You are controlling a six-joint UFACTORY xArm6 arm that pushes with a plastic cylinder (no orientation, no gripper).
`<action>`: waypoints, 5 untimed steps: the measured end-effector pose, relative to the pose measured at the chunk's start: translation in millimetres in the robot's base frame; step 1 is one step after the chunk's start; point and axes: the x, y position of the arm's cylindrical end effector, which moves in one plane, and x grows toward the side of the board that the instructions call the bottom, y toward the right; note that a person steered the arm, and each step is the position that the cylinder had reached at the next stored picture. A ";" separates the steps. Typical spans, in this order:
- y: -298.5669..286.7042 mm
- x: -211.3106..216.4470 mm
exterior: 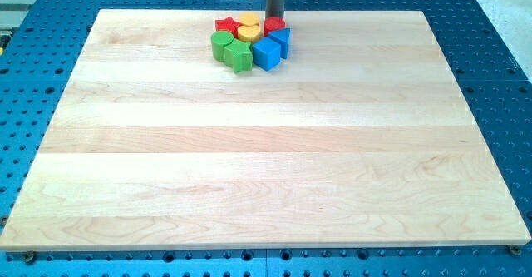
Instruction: Push the red circle above the yellow heart
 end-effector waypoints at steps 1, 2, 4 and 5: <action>24.2 -6.1; 57.8 2.6; 61.1 32.6; 37.0 26.9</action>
